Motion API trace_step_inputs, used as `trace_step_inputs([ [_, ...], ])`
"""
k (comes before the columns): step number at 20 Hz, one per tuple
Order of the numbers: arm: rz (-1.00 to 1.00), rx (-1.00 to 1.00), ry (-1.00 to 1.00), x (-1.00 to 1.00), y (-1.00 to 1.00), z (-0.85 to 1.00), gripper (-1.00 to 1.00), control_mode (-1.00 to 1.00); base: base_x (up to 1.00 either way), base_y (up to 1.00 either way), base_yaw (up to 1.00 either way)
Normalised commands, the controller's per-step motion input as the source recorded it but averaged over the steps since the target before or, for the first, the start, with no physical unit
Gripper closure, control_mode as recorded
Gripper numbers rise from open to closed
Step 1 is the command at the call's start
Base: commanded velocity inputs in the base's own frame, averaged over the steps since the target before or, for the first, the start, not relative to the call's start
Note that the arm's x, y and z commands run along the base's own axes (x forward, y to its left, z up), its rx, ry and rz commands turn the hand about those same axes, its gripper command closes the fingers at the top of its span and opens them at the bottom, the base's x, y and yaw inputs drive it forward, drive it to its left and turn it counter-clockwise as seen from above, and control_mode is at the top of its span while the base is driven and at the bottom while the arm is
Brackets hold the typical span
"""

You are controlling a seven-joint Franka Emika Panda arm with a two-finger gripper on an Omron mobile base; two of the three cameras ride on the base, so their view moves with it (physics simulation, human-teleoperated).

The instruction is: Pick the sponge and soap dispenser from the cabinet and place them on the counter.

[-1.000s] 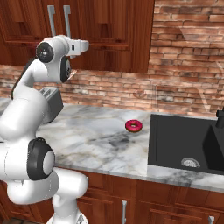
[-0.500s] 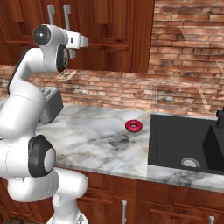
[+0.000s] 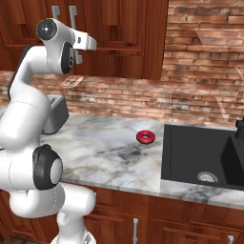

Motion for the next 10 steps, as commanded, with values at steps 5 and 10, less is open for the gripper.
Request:
trace_step_inputs([
  [5,0.03,0.01,0.00,0.05,-0.07,-0.18,1.00,-1.00,0.00,0.00,0.00],
  [10,0.03,0.01,0.00,0.00,-0.05,-0.24,1.00,-1.00,0.00,0.00,0.00],
])
